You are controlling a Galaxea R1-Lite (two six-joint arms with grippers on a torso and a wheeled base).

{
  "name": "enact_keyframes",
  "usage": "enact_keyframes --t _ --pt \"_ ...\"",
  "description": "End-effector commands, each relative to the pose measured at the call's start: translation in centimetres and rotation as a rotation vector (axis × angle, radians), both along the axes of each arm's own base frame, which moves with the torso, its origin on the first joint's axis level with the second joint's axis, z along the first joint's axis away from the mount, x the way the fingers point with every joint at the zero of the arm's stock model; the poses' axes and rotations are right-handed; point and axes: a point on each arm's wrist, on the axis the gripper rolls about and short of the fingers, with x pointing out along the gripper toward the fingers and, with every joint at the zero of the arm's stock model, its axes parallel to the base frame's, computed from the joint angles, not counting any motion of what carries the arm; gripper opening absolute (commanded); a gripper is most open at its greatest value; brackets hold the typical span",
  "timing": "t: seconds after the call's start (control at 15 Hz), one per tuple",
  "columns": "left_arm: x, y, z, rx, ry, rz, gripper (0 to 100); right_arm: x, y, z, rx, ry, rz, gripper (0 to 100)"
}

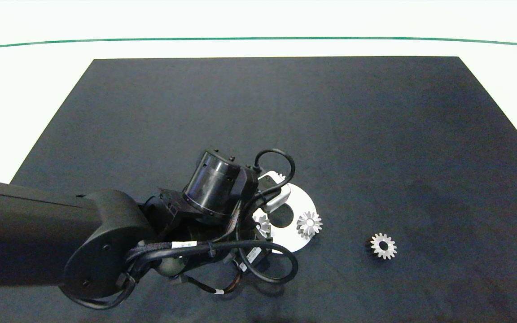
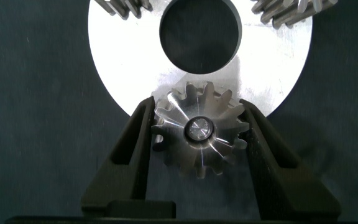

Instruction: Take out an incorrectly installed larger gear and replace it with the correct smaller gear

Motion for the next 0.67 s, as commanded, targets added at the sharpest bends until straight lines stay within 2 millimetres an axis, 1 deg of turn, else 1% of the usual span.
enact_keyframes --t 0.07,0.4,0.67 --pt "-0.22 0.24 1.04 -0.006 -0.004 0.003 25 -0.01 -0.01 -0.04 -0.002 0.002 -0.001 100" --pt "-0.41 0.42 1.26 0.006 -0.006 0.013 25 -0.01 0.00 -0.04 -0.002 0.002 0.000 100" --pt "-0.92 0.98 1.97 0.004 -0.010 0.016 25 -0.01 -0.01 -0.04 -0.002 0.002 -0.001 100"
